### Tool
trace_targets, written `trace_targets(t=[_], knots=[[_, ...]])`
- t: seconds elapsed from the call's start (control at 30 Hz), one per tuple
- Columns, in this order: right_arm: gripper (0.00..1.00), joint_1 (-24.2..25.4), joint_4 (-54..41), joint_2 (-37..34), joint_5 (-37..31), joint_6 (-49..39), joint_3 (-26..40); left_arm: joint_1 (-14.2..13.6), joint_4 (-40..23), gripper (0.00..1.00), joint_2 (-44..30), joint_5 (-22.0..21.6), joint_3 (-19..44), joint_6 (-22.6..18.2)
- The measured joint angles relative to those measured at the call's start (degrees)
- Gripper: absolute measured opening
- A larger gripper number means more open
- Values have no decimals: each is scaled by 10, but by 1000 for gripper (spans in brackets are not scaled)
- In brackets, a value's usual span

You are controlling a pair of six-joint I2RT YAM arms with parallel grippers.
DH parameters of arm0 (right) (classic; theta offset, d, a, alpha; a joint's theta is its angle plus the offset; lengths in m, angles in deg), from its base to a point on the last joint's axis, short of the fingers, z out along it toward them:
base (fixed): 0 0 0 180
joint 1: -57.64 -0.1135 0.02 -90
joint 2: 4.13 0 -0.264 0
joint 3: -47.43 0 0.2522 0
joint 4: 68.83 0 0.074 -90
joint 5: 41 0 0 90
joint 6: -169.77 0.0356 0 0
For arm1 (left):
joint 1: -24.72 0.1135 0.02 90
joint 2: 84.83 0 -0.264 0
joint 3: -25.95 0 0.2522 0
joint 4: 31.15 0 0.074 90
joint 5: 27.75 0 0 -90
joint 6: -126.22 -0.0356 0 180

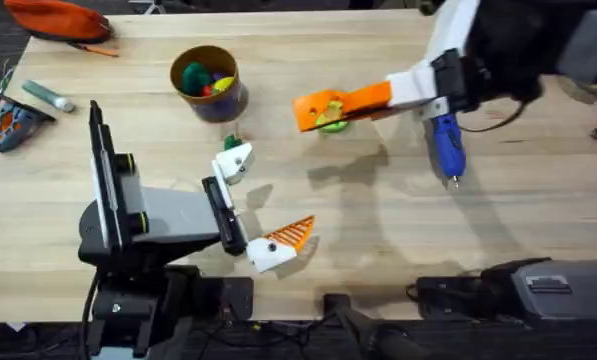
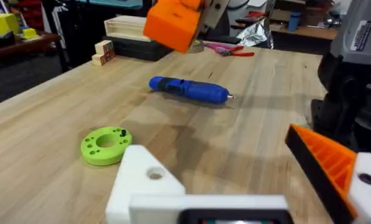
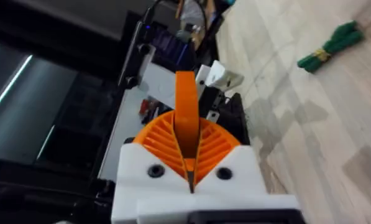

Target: Pick up the gripper from the table and insert it into the empty holder that is missing its gripper. Then pick up a screw, insert it into the mounting hole, and use the screwdriver to tighten it. Finally, clean up the table by picking up the vegetable and placing it into the bucket.

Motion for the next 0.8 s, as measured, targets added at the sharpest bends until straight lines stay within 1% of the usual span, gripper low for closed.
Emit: trace_targets(t=[0.17, 0.2, 0.27, 0.5, 0.8], knots=[[4, -34, 28, -59, 29, -24, 0, 0, 0, 985, 0, 0, 0, 0], [4, -40, 36, -93, 37, -34, 0, 0, 0, 985, 0, 0, 0, 0], [4, -40, 37, -108, 37, -41, 0, 0, 0, 985, 0, 0, 0, 0], [4, -40, 54, -113, 41, -66, -1, 0, 0, 985, 0, 0, 0, 0], [4, -52, 52, -132, 41, -54, -1, 0, 0, 985, 0, 0, 0, 0]])
